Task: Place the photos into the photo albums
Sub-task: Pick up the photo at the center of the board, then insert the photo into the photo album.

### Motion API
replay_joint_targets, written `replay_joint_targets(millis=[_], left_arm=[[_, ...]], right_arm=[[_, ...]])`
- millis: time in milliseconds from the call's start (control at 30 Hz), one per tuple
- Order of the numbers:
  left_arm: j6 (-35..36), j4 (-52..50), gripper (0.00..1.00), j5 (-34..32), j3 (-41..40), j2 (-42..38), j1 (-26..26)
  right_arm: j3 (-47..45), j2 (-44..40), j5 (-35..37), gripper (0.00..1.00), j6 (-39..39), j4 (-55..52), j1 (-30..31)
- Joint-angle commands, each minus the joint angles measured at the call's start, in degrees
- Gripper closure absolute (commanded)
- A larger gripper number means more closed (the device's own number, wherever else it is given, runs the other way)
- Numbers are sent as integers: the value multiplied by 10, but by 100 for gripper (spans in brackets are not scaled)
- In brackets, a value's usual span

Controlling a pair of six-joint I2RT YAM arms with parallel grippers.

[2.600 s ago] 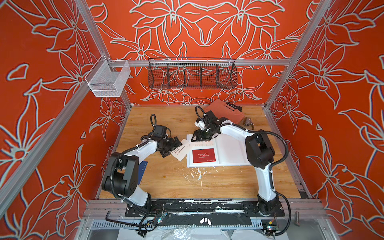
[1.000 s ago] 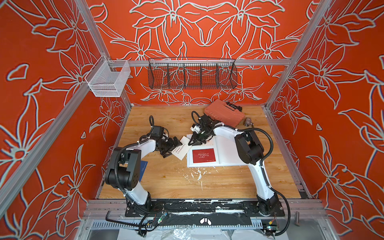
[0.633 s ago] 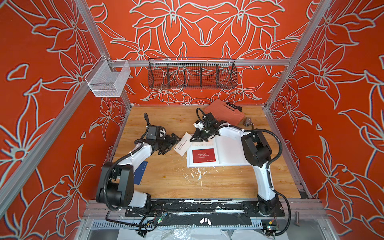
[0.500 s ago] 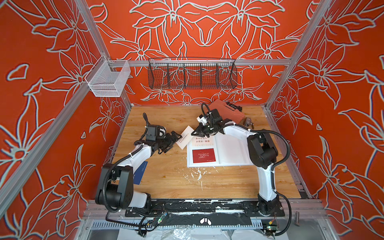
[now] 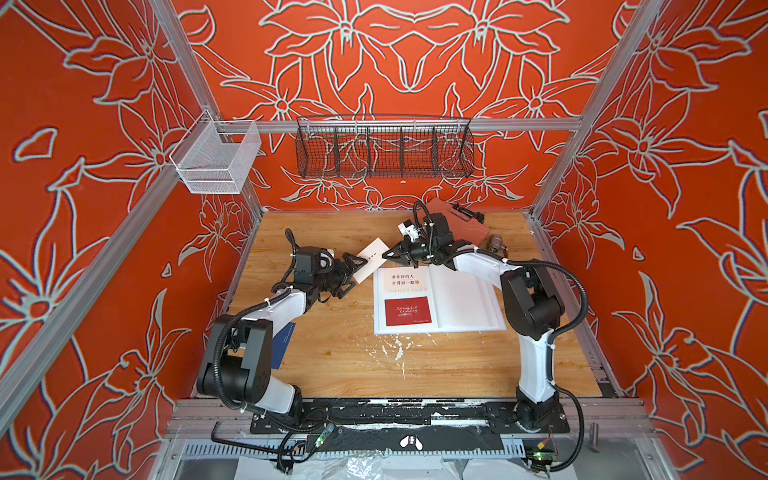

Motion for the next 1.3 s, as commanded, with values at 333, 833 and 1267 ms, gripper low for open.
replay_joint_targets(millis=[333, 833, 1267], left_arm=[[-31, 84, 49, 28, 8, 12, 2], [21, 13, 100, 29, 32, 2, 2], [90, -56, 100, 94, 113, 63, -43]], right_arm=[[14, 24, -25, 100, 8, -17, 1], [10, 29, -25, 100, 8, -19, 1], [-33, -107, 122, 38, -180, -240, -87]])
